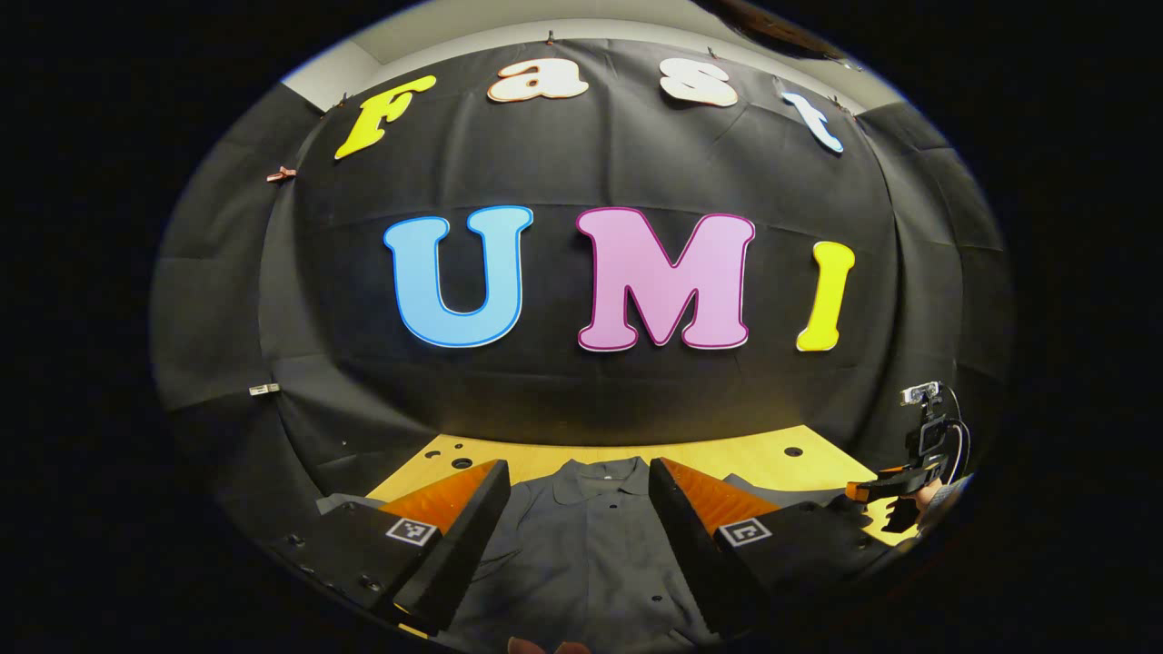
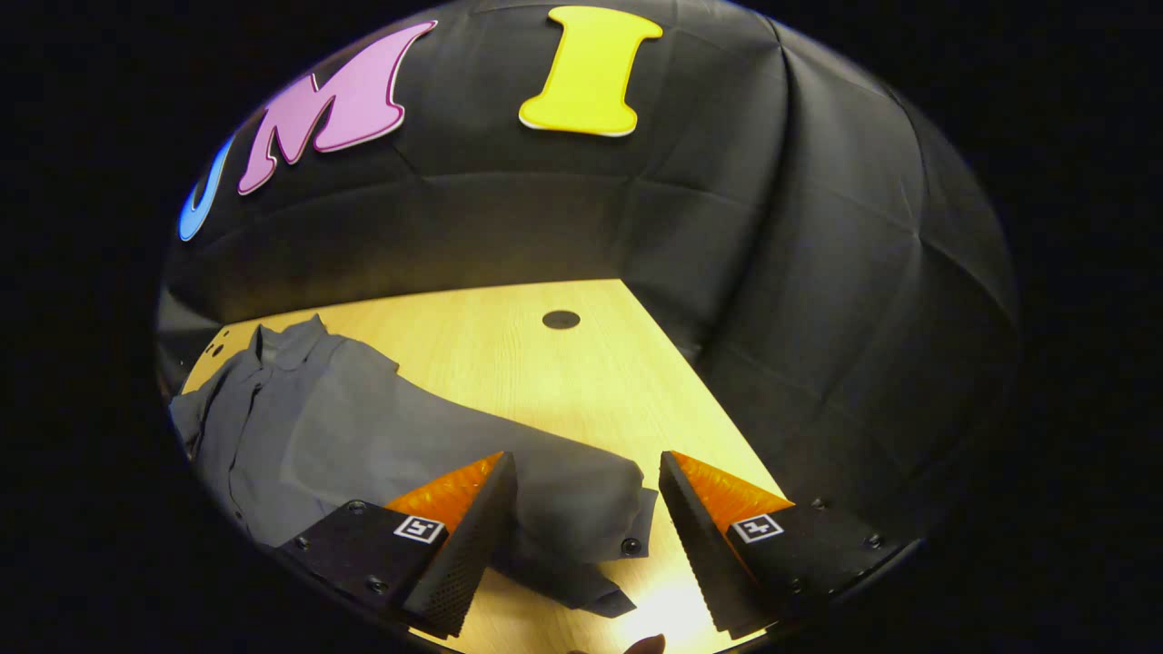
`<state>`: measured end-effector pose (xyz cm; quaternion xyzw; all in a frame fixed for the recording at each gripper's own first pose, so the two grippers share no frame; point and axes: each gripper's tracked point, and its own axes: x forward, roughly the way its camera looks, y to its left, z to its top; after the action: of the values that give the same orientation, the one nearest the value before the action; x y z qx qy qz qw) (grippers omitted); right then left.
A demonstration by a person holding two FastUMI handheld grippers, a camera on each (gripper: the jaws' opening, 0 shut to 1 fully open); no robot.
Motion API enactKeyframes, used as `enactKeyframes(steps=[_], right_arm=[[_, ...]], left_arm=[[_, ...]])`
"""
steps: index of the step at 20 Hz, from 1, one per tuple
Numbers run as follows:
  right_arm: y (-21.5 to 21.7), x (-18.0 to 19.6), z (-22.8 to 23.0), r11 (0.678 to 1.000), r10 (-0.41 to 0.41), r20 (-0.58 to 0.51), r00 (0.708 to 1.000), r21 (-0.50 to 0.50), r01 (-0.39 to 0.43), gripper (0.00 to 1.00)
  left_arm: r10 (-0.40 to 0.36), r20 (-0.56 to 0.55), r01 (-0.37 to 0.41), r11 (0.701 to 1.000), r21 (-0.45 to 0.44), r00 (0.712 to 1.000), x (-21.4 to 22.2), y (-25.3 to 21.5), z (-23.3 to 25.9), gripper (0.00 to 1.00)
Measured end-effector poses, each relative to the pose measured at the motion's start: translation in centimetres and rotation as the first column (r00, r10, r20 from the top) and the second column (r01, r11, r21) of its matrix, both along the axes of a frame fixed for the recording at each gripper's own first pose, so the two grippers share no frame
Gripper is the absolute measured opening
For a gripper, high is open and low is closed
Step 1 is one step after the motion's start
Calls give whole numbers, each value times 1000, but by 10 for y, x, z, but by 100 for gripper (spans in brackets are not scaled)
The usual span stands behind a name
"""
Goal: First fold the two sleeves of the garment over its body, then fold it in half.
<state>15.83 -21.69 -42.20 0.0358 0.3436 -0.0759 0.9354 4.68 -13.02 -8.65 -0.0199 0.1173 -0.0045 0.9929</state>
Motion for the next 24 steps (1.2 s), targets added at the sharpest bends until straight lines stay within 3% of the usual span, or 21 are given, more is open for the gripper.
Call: enactKeyframes(steps=[12,15,18,20,24], right_arm=[[7,-7,-59,999,29,-127,992,39,-25,100],[18,-2,-60,996,60,-99,993,75,-53,83],[21,0,-56,991,120,-105,987,-52,-126,9],[27,-3,-49,989,139,-124,983,-33,-144,7],[22,-1,-16,998,55,-52,997,-3,-55,7]], left_arm=[[23,-54,-22,999,26,998,1,-8,-15,97],[27,-63,-25,999,31,998,-1,-6,-17,97],[17,-58,-15,999,33,998,-4,-3,-17,97],[11,-56,-10,1000,23,998,-7,3,-18,97],[-17,-44,17,1000,8,999,-16,19,-18,97]])
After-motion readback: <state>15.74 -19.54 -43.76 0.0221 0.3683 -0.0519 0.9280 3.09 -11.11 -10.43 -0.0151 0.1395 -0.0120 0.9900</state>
